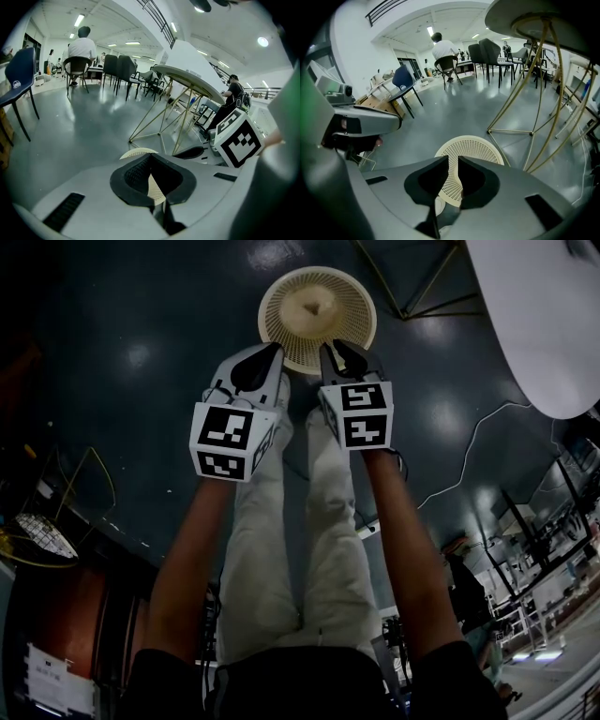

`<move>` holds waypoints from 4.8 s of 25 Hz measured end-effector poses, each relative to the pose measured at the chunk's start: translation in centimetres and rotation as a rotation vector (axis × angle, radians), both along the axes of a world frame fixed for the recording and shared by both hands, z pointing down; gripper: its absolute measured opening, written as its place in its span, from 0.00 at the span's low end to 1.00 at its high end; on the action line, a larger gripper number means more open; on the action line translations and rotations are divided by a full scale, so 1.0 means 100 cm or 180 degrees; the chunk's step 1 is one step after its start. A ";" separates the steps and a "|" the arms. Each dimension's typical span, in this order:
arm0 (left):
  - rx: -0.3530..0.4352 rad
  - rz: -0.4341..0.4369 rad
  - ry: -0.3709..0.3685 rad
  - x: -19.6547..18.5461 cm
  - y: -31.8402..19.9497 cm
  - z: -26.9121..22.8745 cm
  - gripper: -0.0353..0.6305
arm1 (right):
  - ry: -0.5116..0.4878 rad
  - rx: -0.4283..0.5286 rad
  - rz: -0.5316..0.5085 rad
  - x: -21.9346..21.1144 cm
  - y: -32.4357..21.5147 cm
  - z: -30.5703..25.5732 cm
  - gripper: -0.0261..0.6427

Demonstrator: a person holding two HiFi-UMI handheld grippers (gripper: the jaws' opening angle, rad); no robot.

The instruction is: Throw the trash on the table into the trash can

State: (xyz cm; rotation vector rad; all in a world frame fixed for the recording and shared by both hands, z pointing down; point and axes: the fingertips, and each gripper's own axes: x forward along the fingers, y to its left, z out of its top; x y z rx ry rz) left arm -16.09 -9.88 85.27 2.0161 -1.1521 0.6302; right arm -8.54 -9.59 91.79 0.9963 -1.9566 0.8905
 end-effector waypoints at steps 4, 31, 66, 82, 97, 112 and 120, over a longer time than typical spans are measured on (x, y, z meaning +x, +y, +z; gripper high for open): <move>0.0017 -0.0003 0.0011 -0.001 -0.002 -0.006 0.08 | 0.0050 0.0107 0.0062 0.002 -0.006 -0.012 0.11; 0.0374 0.0038 0.0072 0.034 -0.033 -0.192 0.08 | -0.0223 0.0485 0.0156 0.026 -0.032 -0.228 0.07; 0.0921 0.0242 0.0190 0.228 -0.205 -0.315 0.08 | -0.0047 0.1255 0.0760 0.254 -0.254 -0.344 0.17; 0.0992 0.0215 0.0272 0.263 -0.268 -0.285 0.08 | 0.0325 0.1372 0.0593 0.266 -0.327 -0.308 0.25; 0.0923 0.0182 0.0334 0.244 -0.249 -0.292 0.08 | 0.0178 0.1383 0.0753 0.255 -0.299 -0.331 0.10; 0.0787 0.0106 0.0166 0.133 -0.166 -0.300 0.08 | -0.0189 0.1209 0.0675 0.155 -0.196 -0.358 0.09; 0.0663 0.0036 0.0151 0.093 -0.120 -0.280 0.08 | -0.0271 0.1084 0.0519 0.099 -0.144 -0.343 0.09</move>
